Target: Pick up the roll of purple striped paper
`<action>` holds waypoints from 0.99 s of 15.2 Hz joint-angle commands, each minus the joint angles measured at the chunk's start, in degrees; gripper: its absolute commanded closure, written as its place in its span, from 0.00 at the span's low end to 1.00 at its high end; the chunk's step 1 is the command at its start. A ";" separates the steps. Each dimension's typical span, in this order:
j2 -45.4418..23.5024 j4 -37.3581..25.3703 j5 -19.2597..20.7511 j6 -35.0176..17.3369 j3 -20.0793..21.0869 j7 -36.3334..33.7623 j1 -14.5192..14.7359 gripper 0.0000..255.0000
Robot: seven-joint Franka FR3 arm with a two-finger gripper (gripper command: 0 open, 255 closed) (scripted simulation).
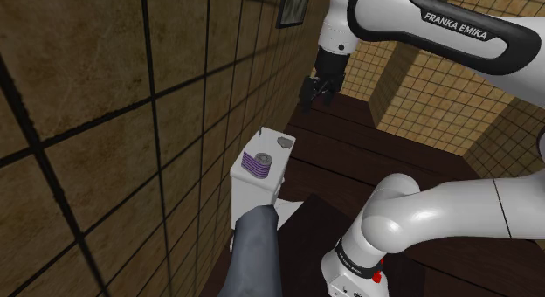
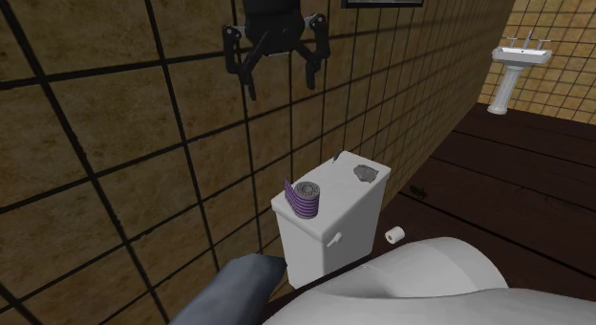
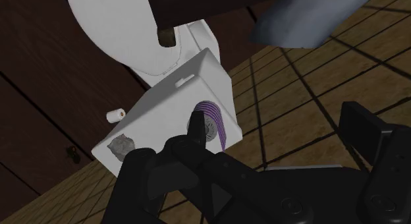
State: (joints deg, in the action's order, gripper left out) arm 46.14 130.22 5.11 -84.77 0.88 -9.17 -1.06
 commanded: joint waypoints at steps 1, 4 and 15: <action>0.00 0.00 0.00 0.00 0.00 0.00 0.00 0.00; -2.41 3.09 1.05 -5.37 -2.28 2.85 0.10 0.00; -17.74 8.26 3.25 -25.25 -10.21 13.34 0.50 0.00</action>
State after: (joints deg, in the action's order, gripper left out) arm 30.63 138.42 8.35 -107.70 -8.66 3.23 -0.69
